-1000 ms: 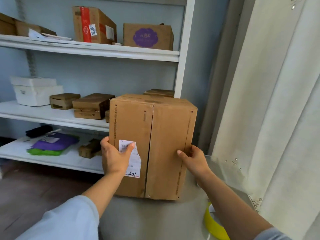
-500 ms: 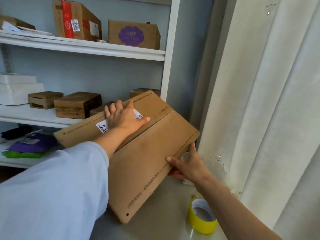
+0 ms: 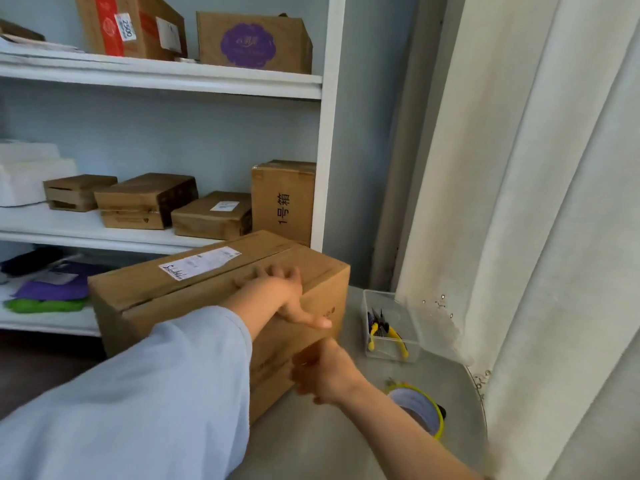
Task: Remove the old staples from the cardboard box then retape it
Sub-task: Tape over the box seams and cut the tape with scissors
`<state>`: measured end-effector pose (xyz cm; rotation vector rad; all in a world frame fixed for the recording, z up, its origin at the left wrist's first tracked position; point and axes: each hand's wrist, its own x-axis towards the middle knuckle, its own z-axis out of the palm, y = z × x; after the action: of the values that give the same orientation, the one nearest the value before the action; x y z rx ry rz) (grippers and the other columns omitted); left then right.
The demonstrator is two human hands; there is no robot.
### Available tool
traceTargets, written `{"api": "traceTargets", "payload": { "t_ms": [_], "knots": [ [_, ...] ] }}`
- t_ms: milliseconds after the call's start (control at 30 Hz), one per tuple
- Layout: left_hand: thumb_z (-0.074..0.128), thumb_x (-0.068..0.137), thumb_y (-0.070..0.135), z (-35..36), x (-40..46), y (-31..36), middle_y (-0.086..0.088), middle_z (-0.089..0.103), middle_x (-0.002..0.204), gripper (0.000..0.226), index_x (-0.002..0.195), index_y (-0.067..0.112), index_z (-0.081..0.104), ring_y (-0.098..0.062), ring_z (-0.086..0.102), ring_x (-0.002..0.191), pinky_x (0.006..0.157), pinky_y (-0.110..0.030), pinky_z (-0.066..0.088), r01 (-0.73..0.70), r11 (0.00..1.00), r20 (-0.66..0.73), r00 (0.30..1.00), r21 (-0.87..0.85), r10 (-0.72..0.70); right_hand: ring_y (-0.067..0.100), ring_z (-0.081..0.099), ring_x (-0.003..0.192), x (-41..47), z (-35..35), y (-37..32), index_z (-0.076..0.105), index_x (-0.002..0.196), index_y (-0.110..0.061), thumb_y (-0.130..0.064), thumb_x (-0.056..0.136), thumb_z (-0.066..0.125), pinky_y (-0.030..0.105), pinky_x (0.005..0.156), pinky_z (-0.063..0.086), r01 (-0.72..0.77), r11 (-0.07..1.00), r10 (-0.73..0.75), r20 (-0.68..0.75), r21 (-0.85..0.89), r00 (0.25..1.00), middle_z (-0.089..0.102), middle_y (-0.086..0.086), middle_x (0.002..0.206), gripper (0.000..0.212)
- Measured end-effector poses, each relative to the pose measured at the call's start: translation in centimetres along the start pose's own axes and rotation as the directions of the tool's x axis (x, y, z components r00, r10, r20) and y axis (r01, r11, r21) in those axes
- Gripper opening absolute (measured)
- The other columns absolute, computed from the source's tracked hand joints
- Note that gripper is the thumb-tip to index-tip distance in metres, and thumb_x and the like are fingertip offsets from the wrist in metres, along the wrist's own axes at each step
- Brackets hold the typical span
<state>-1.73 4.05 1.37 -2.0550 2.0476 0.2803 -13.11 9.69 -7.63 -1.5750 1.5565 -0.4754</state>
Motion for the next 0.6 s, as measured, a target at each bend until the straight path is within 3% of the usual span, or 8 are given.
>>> {"api": "traceTargets", "payload": {
  "t_ms": [100,167,233,367,433,533,600],
  "knots": [
    [0.067,0.078,0.055,0.4,-1.2,0.0,-0.012,-0.018,0.157,0.115,0.148,0.025,-0.018,-0.041,-0.012,0.143,0.107,-0.069,0.008,-0.019,0.999,-0.052,0.998,0.045,0.022,0.023,0.067,0.099,1.5,-1.8,1.6,0.064,0.103,-0.025,-0.03,0.077,0.062,0.046,0.087,0.055,0.026,0.999,-0.016,-0.21,0.048,0.978,0.069,0.001,0.107,0.027],
    [0.07,0.08,0.043,0.5,-1.7,-0.3,-0.01,-0.017,0.157,0.112,0.148,0.028,-0.018,-0.039,-0.011,0.144,0.106,-0.069,0.01,-0.04,0.998,-0.058,0.997,0.055,0.043,0.023,0.057,0.118,1.5,-3.9,1.1,0.054,0.13,-0.02,-0.02,0.089,0.059,0.043,0.099,0.048,0.086,0.988,-0.031,-0.38,0.129,0.924,0.061,0.002,0.127,0.042],
    [0.071,0.079,0.041,0.7,-1.8,-0.6,-0.008,-0.017,0.158,0.113,0.148,0.03,-0.018,-0.038,-0.011,0.144,0.106,-0.069,0.011,-0.062,0.996,-0.046,0.997,0.07,0.066,0.024,0.04,0.136,1.5,-6.1,0.1,0.033,0.147,-0.014,-0.023,0.095,0.054,0.04,0.11,0.036,0.144,0.979,-0.058,-0.484,0.142,0.873,0.042,0.005,0.147,0.056],
    [0.072,0.078,0.038,0.8,-2.3,-1.0,-0.006,-0.019,0.157,0.115,0.147,0.032,-0.02,-0.037,-0.013,0.144,0.108,-0.068,0.01,-0.111,0.99,-0.03,0.993,0.091,0.115,0.027,0.025,0.143,2.1,-8.9,-2.2,0.015,0.152,-0.008,-0.04,0.097,0.049,0.039,0.113,0.026,0.15,0.987,-0.112,-0.444,0.05,0.889,0.022,0.008,0.158,0.072],
    [0.073,0.078,0.037,0.9,-2.4,-1.4,-0.005,-0.02,0.157,0.115,0.146,0.033,-0.02,-0.035,-0.014,0.144,0.109,-0.068,0.009,-0.147,0.985,-0.021,0.988,0.092,0.15,0.028,0.04,0.133,2.7,-9.6,-2.9,0.028,0.146,-0.004,-0.04,0.094,0.055,0.04,0.106,0.036,0.106,0.993,-0.079,-0.399,0.045,0.914,0.036,0.012,0.15,0.069],
    [0.073,0.078,0.036,1.1,-2.6,-2.6,-0.002,-0.022,0.157,0.116,0.145,0.035,-0.022,-0.032,-0.017,0.144,0.11,-0.066,0.005,-0.206,0.974,-0.005,0.978,0.089,0.208,0.025,0.059,0.1,3.3,-8.6,-1.5,0.057,0.117,0.0,-0.033,0.088,0.067,0.036,0.088,0.049,0.07,0.997,-0.055,-0.309,0.037,0.949,0.063,0.013,0.115,0.045],
    [0.073,0.078,0.035,1.2,-2.7,-3.5,0.0,-0.024,0.156,0.116,0.145,0.038,-0.022,-0.029,-0.02,0.143,0.111,-0.066,0.002,-0.245,0.966,0.007,0.97,0.09,0.245,0.026,0.062,0.101,3.2,-7.2,-0.1,0.059,0.117,0.0,-0.033,0.085,0.07,0.036,0.089,0.051,0.044,0.999,-0.036,-0.299,0.018,0.954,0.065,0.012,0.112,0.047]
  ]
}}
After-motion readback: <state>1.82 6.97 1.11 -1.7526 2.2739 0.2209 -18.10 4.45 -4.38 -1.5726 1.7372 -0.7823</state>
